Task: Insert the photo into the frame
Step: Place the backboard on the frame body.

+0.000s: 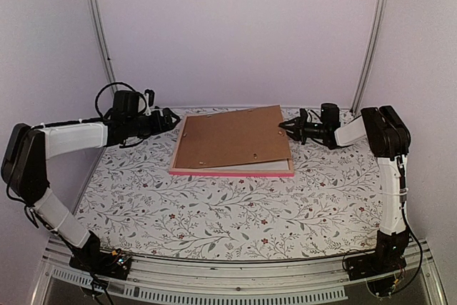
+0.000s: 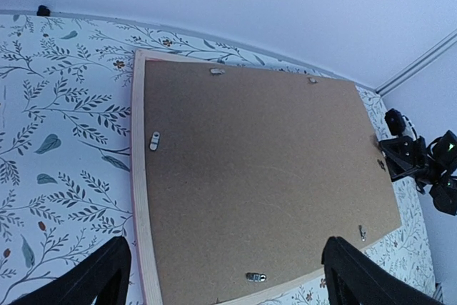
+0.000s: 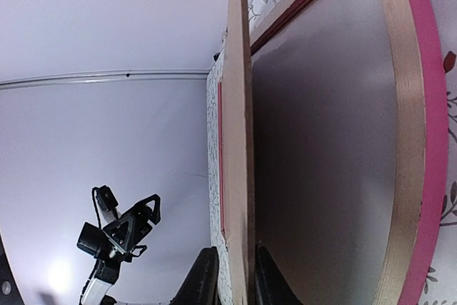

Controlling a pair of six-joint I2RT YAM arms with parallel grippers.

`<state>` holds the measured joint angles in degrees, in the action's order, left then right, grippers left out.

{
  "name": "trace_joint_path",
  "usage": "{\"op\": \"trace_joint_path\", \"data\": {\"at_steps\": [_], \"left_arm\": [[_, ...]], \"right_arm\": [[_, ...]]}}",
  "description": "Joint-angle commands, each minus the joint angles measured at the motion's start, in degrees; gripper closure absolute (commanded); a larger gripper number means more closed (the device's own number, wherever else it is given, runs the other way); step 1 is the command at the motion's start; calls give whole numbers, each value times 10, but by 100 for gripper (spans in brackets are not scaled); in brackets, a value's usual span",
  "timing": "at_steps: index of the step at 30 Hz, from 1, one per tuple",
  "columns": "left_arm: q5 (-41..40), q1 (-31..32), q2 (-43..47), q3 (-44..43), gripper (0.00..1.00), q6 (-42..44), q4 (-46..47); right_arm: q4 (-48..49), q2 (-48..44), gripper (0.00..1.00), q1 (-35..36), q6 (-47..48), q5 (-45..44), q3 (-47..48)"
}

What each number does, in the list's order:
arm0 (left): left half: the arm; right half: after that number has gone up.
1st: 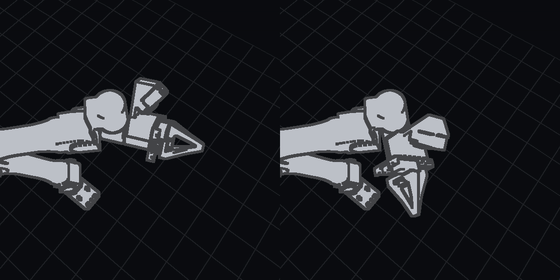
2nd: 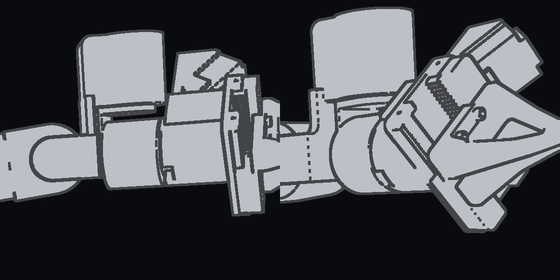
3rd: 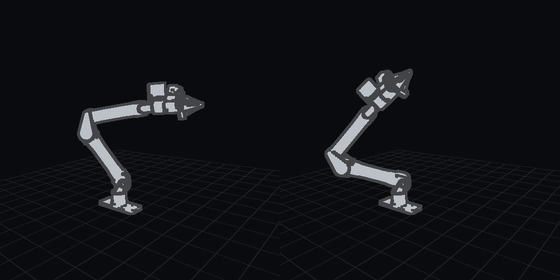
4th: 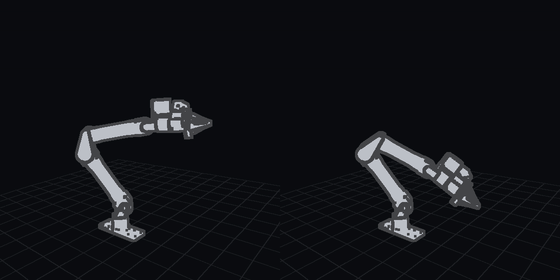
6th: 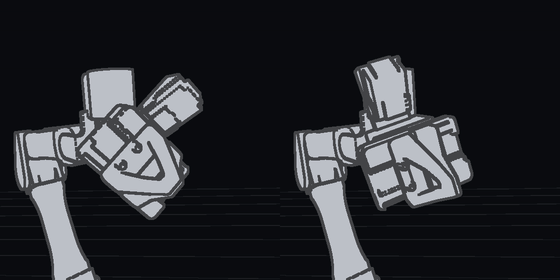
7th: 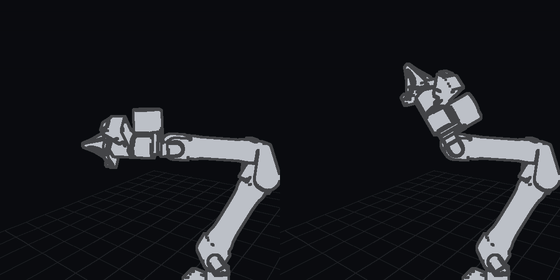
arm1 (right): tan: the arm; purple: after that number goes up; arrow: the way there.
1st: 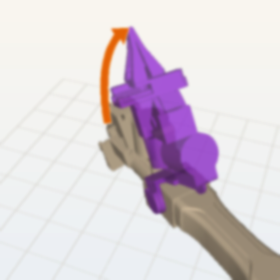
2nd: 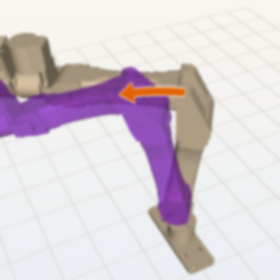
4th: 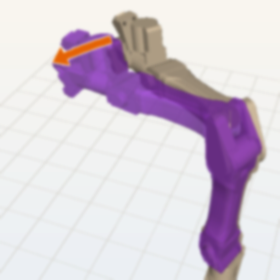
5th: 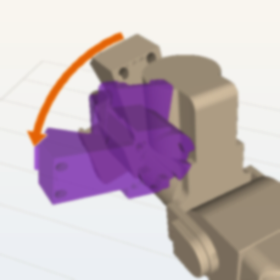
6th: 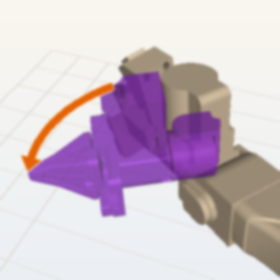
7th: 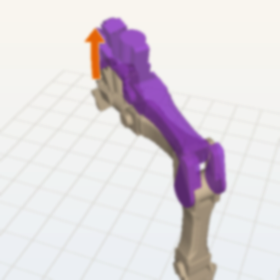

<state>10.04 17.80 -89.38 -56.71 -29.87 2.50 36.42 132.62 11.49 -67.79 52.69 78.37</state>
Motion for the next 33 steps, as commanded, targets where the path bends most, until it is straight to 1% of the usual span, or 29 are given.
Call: {"op": "trace_joint_path", "data": {"at_steps": [1,6,15,17,33], "left_arm": [[9,-7,-9,5,4,2,15],[9,-7,-11,6,4,2,15],[13,-7,-22,5,3,-1,15],[14,-7,-25,5,1,0,16],[7,-7,-64,4,0,-2,22]], "right_arm": [[-23,1,78,8,33,-15,12],[-61,-11,68,10,68,-36,13],[-134,-33,57,19,130,-69,26],[-148,-36,55,21,141,-75,29],[-285,-71,45,29,245,-154,71]]}}
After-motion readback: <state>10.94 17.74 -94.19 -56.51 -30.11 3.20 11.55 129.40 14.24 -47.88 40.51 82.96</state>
